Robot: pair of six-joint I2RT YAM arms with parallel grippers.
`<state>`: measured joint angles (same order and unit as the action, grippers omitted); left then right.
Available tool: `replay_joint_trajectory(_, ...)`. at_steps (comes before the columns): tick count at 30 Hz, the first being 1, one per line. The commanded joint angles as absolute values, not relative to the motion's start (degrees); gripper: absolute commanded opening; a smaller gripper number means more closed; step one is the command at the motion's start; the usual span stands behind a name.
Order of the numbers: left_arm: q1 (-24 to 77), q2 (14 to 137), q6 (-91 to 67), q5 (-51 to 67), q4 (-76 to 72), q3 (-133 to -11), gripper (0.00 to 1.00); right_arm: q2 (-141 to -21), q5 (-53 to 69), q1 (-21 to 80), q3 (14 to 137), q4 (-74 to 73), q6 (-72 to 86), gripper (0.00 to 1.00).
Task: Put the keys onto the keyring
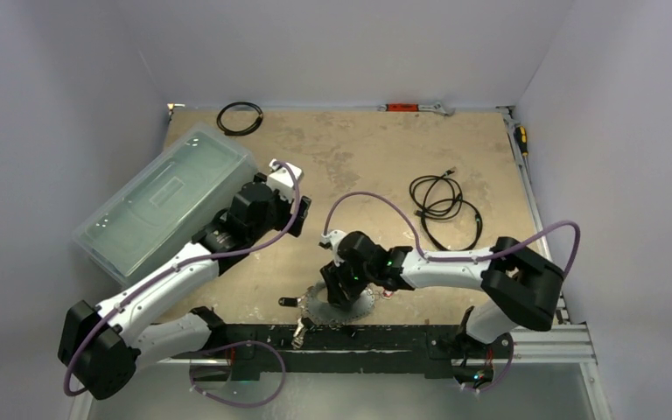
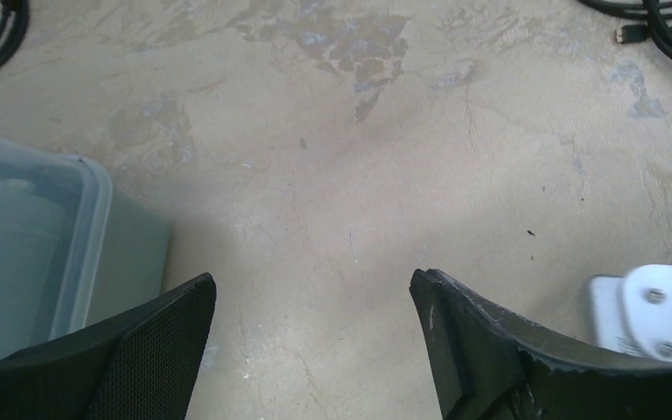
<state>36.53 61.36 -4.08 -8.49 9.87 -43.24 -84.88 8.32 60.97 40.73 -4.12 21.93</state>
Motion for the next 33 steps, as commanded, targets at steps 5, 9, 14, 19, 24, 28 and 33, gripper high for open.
replay_joint_trajectory(5,36.6,56.3,-3.8,-14.5,7.4,-42.2,0.84,-95.5,1.3,60.8,46.6,-6.8,27.7,0.63)
replay_joint_trajectory(9,36.6,56.0,-3.2,-17.9,7.5,-42.5,0.84,-99.0,-5.3,56.1,50.7,-6.7,24.5,0.66)
replay_joint_trajectory(14,36.5,55.2,-2.3,-21.8,6.4,-42.3,0.85,-102.9,-5.9,49.4,55.3,-0.2,15.1,0.65)
replay_joint_trajectory(19,36.5,55.7,-2.0,-24.0,5.5,-42.5,0.85,-100.8,-1.6,48.9,58.5,0.9,7.3,0.65)
replay_joint_trajectory(24,36.1,55.9,-2.0,-26.9,5.2,-43.0,0.85,-95.5,-1.7,48.8,54.1,6.4,7.1,0.65)
replay_joint_trajectory(28,35.6,56.8,-2.5,-27.0,5.9,-44.0,0.84,-94.6,0.7,46.6,52.9,12.9,7.2,0.65)
replay_joint_trajectory(33,35.5,57.4,-2.6,-25.8,6.2,-44.3,0.82,-99.7,14.1,41.1,55.7,16.7,5.1,0.57)
